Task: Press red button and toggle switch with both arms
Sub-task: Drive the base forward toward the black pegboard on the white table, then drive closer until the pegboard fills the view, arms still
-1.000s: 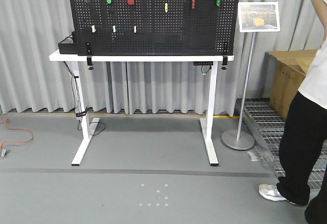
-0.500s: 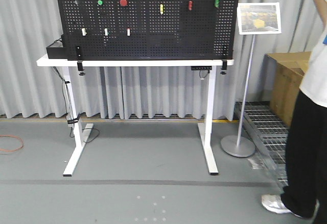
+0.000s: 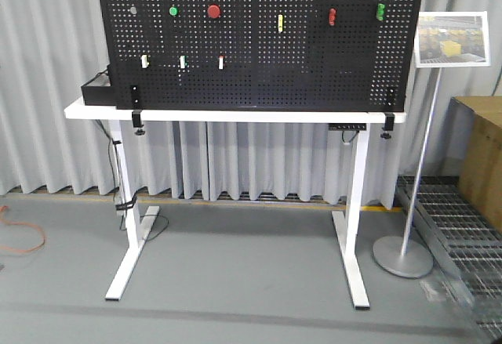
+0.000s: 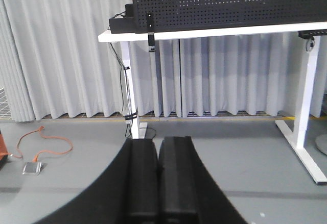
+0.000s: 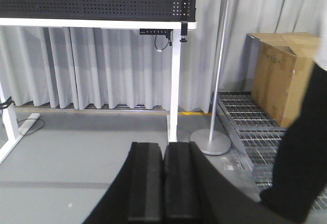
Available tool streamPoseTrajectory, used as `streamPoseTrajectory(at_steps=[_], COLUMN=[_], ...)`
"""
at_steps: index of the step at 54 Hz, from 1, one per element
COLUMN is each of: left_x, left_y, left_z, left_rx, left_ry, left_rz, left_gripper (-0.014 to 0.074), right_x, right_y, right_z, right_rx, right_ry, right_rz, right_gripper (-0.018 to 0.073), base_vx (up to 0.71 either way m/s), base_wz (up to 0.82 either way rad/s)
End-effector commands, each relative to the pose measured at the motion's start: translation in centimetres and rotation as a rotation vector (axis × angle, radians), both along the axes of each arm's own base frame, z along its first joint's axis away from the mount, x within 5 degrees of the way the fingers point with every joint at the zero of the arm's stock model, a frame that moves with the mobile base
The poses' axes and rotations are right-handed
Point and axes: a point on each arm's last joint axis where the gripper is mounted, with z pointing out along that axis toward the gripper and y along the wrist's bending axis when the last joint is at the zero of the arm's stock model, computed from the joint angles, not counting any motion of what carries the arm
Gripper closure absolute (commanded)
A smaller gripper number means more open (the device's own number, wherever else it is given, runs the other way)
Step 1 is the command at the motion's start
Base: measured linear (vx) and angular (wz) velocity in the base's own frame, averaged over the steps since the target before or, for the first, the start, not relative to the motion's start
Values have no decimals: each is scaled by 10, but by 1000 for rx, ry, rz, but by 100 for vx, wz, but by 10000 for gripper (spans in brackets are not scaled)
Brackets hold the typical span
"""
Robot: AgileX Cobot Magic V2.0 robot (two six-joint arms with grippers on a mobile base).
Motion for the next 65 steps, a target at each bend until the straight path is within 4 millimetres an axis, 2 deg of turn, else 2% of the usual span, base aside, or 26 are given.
streamPoseTrajectory(at_steps=[1, 65], left_x=[0, 0], left_y=[0, 0], left_z=[7, 7], left_rx=[-8, -8], left_ry=[-88, -88], left_rz=[-1, -1], left_gripper=[594, 594], right_x=[0, 0], right_y=[1, 1], right_z=[5, 5], right_rx=[-15, -15], right_ry=[-73, -73], right_rz=[9, 9], right_gripper=[557, 557], base_vx=[46, 46], base_wz=[0, -3])
